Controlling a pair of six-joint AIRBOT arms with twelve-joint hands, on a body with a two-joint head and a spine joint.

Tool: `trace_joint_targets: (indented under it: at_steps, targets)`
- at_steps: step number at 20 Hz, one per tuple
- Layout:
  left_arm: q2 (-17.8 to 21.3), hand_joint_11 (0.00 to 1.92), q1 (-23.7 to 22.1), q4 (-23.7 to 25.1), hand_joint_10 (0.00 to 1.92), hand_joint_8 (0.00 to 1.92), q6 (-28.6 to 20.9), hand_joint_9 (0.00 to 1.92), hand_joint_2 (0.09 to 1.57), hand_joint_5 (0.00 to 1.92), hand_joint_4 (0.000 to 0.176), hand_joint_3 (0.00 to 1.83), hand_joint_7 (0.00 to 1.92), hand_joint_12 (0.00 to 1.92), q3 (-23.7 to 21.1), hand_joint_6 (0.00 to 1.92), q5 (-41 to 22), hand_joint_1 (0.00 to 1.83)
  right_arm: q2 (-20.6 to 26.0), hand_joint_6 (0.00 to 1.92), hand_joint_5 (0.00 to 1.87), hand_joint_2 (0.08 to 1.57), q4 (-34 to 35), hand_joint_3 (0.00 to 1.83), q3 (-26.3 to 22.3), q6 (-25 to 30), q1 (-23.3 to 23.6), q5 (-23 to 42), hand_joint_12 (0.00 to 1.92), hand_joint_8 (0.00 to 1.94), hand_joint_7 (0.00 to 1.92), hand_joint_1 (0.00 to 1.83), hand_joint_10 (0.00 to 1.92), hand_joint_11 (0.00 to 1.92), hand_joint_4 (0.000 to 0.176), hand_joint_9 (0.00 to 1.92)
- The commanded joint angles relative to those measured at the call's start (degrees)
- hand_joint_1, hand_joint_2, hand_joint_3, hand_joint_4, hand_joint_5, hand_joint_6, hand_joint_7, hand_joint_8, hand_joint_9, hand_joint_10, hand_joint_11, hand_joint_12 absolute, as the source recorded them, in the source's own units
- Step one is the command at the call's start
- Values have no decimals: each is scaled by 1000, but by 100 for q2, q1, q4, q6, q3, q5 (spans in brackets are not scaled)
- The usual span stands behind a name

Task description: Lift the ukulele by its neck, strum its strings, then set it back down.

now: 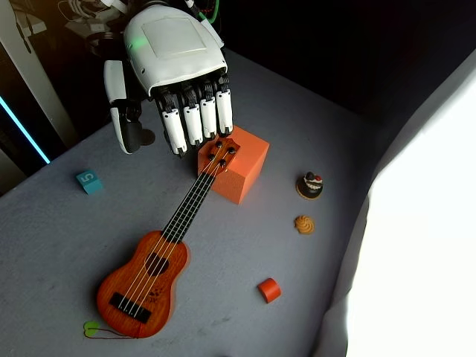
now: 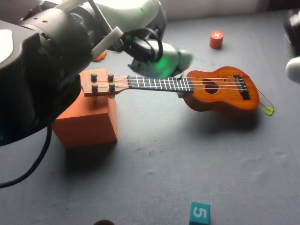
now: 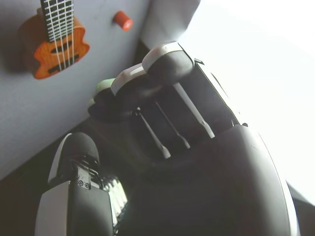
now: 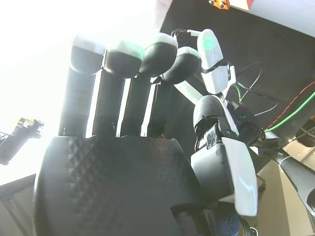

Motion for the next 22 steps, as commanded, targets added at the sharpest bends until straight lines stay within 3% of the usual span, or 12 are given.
trace_joint_targets:
  at_steps: [1, 3, 5, 8, 13, 15, 16, 17, 18, 19, 20, 22]
  targets:
    - [15, 0, -79, 443, 32, 1, 34, 96, 1205, 29, 38, 24, 78, 619, 12, 6, 48, 1, 28, 70, 98, 1240, 90, 48, -10, 39, 46, 718, 666, 7, 135, 0, 141, 0, 0, 76]
    - [17, 0, -84, 443, 26, 0, 34, 101, 1212, 24, 44, 17, 75, 615, 21, 3, 48, 20, 28, 68, 106, 1246, 90, 38, -10, 39, 46, 719, 657, 7, 141, 0, 134, 0, 0, 77]
    - [15, 0, -83, 443, 17, 0, 34, 90, 1224, 0, 39, 18, 41, 609, 25, 0, 68, 5, 28, 54, 99, 1258, 90, 25, -10, 39, 46, 719, 590, 2, 134, 0, 120, 0, 0, 75]
    - [-19, 0, -12, 439, 12, 6, 28, 102, 1228, 8, 39, 9, 80, 594, 0, 2, 368, 1, 25, 49, 165, 1254, 90, 4, -10, 39, 42, 730, 737, 1, 133, 39, 97, 0, 0, 123]
    - [-164, 0, 170, 249, 10, 3, 27, 113, 1212, 20, 45, 0, 94, 622, -29, 4, 903, 21, 24, 43, 159, 1255, 91, 4, -10, 39, 40, 737, 743, 5, 143, 46, 87, 0, 0, 115]
    - [-286, 0, 272, 210, 1, 1, 27, 59, 1128, 0, 46, 0, 26, 568, -28, 0, 1041, 467, 24, 28, 135, 1255, 91, 2, -10, 39, 40, 738, 736, 5, 150, 51, 82, 0, 0, 123]
    - [-348, 0, 310, 210, 0, 0, 27, 39, 1108, 0, 48, 0, 10, 527, -12, 0, 1078, 565, 23, 27, 134, 1255, 91, 2, -10, 39, 40, 738, 736, 6, 154, 52, 81, 0, 0, 125]
    - [-430, 0, 354, 210, 1, 0, 27, 8, 1065, 0, 44, 0, 0, 359, 15, 0, 1105, 717, 23, 22, 129, 1257, 91, 3, -10, 39, 39, 738, 727, 1, 144, 43, 75, 0, 0, 121]
    - [-515, 0, 400, 211, 0, 0, 27, 1, 1046, 0, 35, 0, 0, 130, 51, 0, 1121, 772, 23, 11, 106, 1260, 91, 3, -10, 39, 39, 739, 643, 0, 119, 13, 60, 0, 0, 105]
    - [-611, 0, 461, 216, 0, 0, 27, 0, 1033, 0, 10, 0, 0, 25, 106, 0, 1127, 804, 23, 7, 100, 1266, 91, 5, -10, 39, 38, 739, 626, 2, 119, 10, 58, 0, 0, 103]
    - [-700, 0, 519, 234, 0, 0, 19, 0, 1023, 0, 0, 0, 0, 4, 161, 0, 1127, 825, 23, 15, 122, 1258, 91, 1, -10, 39, 38, 740, 706, 8, 149, 33, 63, 0, 0, 134]
    - [-898, 0, 666, 298, 0, 0, -114, 0, 1006, 0, 0, 0, 0, 0, 300, 0, 1126, 867, 22, 15, 134, 1258, 91, 0, -10, 39, 36, 746, 760, 4, 145, 51, 58, 0, 0, 146]
